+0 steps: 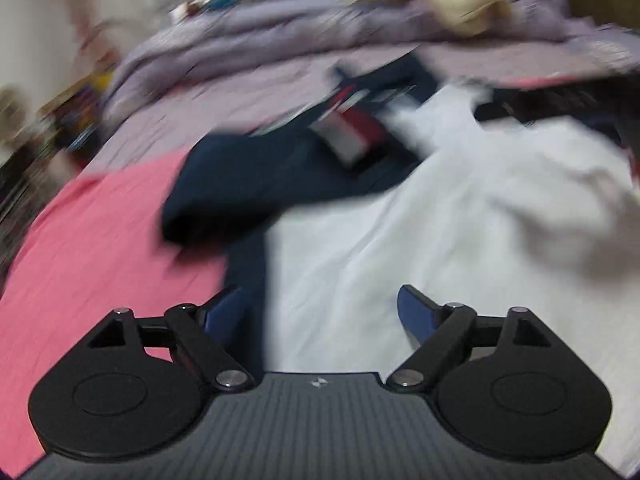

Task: Fold clothes
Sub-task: 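Grasp the navy sleeve with the left gripper and fold it across the white front, then grasp the other striped cuff with the right gripper and fold it across the front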

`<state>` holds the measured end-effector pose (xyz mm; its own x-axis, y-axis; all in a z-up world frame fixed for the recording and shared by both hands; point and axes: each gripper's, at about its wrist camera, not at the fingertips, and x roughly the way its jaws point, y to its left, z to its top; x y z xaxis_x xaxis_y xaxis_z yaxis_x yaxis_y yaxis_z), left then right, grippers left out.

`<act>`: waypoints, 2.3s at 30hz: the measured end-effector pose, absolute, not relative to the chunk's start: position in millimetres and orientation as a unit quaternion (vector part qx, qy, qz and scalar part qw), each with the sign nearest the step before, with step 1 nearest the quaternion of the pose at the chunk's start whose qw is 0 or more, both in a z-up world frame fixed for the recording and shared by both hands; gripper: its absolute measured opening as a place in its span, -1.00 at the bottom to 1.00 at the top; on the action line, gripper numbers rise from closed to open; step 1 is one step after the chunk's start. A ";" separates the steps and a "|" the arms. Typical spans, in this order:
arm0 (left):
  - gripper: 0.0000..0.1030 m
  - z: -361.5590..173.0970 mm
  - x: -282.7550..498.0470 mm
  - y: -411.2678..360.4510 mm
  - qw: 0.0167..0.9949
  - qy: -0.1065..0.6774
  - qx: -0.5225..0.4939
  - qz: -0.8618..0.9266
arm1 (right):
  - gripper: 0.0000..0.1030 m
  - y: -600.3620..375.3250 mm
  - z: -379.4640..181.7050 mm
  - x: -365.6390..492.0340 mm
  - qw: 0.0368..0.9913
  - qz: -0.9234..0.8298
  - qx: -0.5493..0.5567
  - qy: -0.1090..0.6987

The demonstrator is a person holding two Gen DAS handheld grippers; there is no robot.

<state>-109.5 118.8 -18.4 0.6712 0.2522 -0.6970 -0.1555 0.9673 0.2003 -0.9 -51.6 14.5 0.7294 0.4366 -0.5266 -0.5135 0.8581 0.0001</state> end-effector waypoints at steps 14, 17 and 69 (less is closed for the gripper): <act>1.00 -34.4 -146.0 140.0 0.925 0.358 -0.035 0.122 | -0.48 29.9 -5.9 66.9 0.943 0.149 -0.142 0.262; 1.00 -35.7 -144.9 138.9 0.926 0.356 -0.026 0.124 | -0.48 -12.8 -3.6 87.1 0.953 0.087 -0.069 0.283; 0.96 -18.5 -11.9 158.8 0.903 0.361 0.164 0.167 | 0.10 -129.3 -60.2 116.7 0.939 0.013 -0.009 0.343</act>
<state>-11.9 158.8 -18.5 0.6835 0.4203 -0.5968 -0.1841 0.8904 0.4162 116.7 -129.3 -60.2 0.7641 0.0184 -0.6448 -0.0313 0.9995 -0.0086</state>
